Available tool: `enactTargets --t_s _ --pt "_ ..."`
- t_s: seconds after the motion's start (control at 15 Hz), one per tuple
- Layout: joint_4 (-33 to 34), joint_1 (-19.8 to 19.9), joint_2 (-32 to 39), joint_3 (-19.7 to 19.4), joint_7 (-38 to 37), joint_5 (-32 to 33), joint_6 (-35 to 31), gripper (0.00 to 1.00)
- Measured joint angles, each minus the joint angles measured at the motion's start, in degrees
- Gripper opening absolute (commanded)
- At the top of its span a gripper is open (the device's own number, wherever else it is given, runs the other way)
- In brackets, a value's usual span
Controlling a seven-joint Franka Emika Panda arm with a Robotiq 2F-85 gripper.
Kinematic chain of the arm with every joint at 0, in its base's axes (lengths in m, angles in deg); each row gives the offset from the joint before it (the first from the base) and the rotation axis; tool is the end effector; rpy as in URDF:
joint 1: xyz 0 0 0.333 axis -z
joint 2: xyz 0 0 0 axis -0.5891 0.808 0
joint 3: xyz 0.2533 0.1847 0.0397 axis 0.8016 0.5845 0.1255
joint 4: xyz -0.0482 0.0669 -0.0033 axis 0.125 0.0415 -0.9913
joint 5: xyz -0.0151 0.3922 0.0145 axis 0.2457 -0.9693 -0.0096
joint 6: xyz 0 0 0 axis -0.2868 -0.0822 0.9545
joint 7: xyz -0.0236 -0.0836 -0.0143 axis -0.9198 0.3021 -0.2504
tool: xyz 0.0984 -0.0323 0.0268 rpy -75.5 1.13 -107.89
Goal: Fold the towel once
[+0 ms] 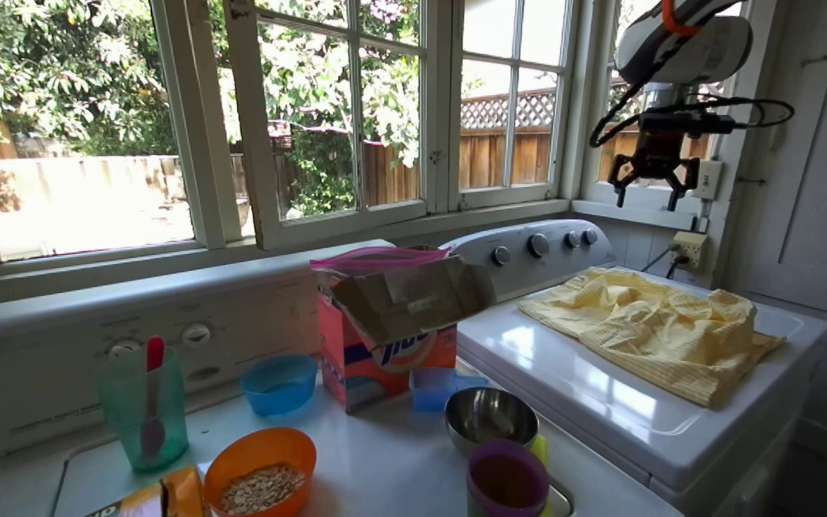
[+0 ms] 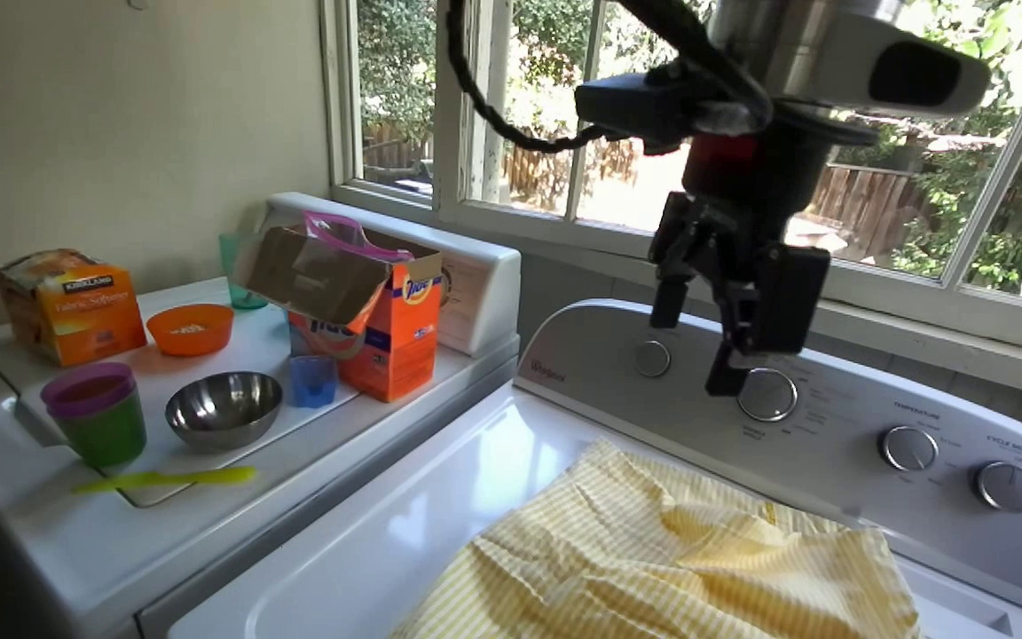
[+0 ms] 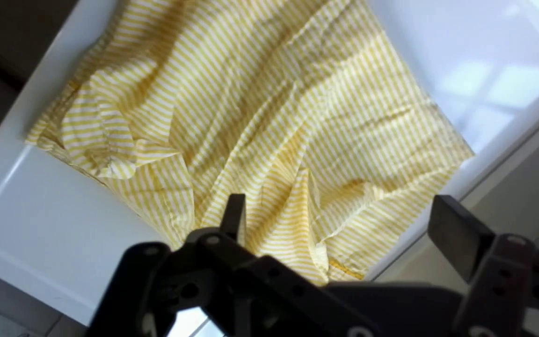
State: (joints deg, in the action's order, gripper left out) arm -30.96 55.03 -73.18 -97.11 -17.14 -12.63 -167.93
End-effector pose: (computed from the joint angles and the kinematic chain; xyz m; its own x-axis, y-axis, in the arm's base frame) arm 0.5431 -0.2828 0.4798 0.7904 -0.6126 0.0031 -0.6125 -0.7902 -0.0201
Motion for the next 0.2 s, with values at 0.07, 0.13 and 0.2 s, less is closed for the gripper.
enactTargets --t_s 0.07,0.13,0.2 --pt "-2.1 -1.2 -1.8 -0.1 -0.1 1.8 0.0 1.0" --pt "-3.5 -2.0 -3.0 -0.1 -0.1 2.7 0.0 1.0" --pt "-4.4 -2.3 -3.8 -0.1 -0.1 3.2 -0.1 1.0"
